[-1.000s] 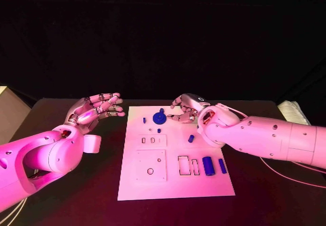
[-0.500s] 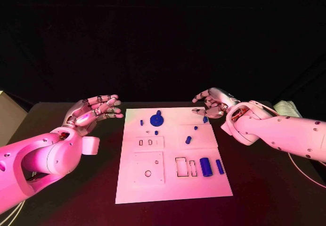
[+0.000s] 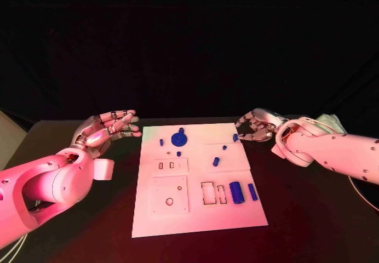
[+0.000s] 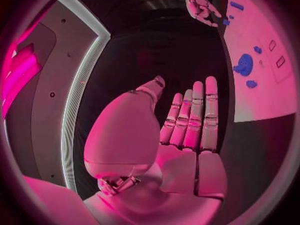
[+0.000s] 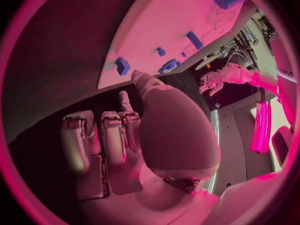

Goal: Assemble the parts on the task board

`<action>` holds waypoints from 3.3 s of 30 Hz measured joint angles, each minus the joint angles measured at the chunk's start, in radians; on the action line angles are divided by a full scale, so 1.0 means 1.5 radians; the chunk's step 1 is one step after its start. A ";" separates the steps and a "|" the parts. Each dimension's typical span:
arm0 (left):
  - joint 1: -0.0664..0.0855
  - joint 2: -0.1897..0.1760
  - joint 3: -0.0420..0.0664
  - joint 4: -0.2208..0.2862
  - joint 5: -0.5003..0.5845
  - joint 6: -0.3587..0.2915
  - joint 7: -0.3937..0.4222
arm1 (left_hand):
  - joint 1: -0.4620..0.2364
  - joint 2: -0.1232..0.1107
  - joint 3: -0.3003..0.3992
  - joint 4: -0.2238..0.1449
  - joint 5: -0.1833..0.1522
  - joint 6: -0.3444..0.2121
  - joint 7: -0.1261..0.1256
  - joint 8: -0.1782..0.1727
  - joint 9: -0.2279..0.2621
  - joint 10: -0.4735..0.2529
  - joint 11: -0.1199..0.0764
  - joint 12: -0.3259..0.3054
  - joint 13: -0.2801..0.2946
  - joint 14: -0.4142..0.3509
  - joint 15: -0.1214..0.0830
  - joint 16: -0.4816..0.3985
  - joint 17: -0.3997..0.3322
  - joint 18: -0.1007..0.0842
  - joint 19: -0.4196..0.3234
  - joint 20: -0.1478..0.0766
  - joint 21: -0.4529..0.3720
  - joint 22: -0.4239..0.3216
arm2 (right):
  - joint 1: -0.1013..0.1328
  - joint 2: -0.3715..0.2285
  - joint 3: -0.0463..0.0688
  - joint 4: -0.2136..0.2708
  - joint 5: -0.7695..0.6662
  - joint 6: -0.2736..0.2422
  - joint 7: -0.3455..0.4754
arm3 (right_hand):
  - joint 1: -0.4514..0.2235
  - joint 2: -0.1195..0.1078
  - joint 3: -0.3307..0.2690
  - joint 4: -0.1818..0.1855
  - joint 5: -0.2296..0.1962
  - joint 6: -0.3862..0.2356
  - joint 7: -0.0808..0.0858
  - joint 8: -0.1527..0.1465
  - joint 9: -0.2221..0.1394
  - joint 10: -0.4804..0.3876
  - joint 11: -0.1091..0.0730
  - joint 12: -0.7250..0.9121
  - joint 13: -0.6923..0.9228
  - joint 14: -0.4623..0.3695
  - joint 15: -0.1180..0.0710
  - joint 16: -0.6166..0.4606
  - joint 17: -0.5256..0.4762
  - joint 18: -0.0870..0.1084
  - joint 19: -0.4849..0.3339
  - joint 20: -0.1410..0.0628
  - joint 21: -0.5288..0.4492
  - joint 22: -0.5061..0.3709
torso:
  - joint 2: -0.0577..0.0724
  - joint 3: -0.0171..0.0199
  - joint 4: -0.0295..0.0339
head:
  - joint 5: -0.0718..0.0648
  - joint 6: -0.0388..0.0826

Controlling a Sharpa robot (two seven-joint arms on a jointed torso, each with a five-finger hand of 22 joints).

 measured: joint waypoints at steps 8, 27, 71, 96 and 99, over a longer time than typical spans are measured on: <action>0.000 0.000 0.000 -0.001 0.000 0.001 0.000 | 0.000 0.000 0.000 0.000 0.000 0.000 0.000 0.000 0.000 0.000 0.000 0.000 0.000 0.000 0.000 0.000 0.000 0.000 0.000 0.000 0.000 0.000 | -0.003 0.011 0.000 -0.021 -0.012 0.015 0.001 | 0.000 0.000 0.000 0.000 0.000 0.000 0.000 0.000 0.000 0.000 0.000 -0.002 0.000 0.000 0.000 0.000 0.000 0.000 0.000 0.000 0.000 0.000 | 0.000 -0.0015 0.0021 | 0.001 -0.004; 0.000 -0.001 0.000 -0.001 0.000 0.002 0.000 | 0.000 0.000 0.000 0.000 0.000 0.000 0.000 0.000 0.000 0.000 0.000 0.000 0.000 0.000 0.000 0.000 0.000 0.000 0.000 0.000 0.000 0.000 | -0.011 0.032 0.000 -0.044 -0.018 0.032 -0.001 | 0.000 0.000 0.002 -0.002 0.000 0.000 0.000 0.000 0.000 0.000 0.000 -0.002 0.000 0.000 0.000 0.000 0.000 0.000 0.000 0.000 0.000 0.000 | -0.001 -0.0027 0.0010 | 0.006 -0.014; 0.000 -0.003 0.000 -0.002 0.000 0.003 -0.003 | 0.000 0.000 0.002 -0.002 0.000 -0.002 -0.002 0.000 0.000 0.000 0.000 0.000 0.000 0.000 0.000 0.003 0.001 0.000 0.000 0.000 0.004 0.002 | -0.016 0.050 0.000 -0.060 -0.021 0.043 -0.015 | -0.015 0.020 0.050 -0.002 -0.009 0.060 -0.019 0.021 0.009 0.000 -0.007 0.007 0.000 0.000 -0.012 0.000 0.000 0.000 0.000 -0.007 0.000 0.000 | -0.001 -0.0017 0.0004 | 0.005 -0.021; 0.000 -0.002 0.000 -0.004 0.000 0.003 -0.004 | 0.000 0.000 0.002 -0.002 0.000 -0.002 -0.002 0.000 0.000 0.000 0.000 0.000 0.000 0.000 0.000 0.003 0.001 0.000 -0.001 0.002 0.006 0.003 | -0.004 0.033 0.003 0.024 -0.004 -0.038 -0.052 | -0.035 0.036 0.085 -0.011 -0.014 0.088 -0.031 0.049 0.016 0.000 -0.022 0.014 0.000 0.000 -0.017 0.000 0.000 0.000 0.000 -0.012 0.000 0.000 | -0.003 -0.0023 -0.0008 | 0.006 -0.023; 0.000 -0.001 0.000 -0.004 0.000 0.003 -0.004 | 0.000 0.000 0.002 -0.002 0.000 -0.002 -0.002 0.000 0.000 0.000 0.000 0.000 0.000 0.000 0.000 0.003 0.001 0.000 -0.002 0.002 0.007 0.003 | 0.003 0.031 0.005 0.054 -0.002 -0.057 -0.078 | -0.033 0.038 0.085 -0.011 -0.011 0.087 -0.031 0.049 0.016 0.000 -0.022 0.012 0.000 0.000 -0.017 0.000 0.000 0.000 0.000 -0.012 0.000 0.000 | -0.003 -0.0024 -0.0009 | 0.006 -0.022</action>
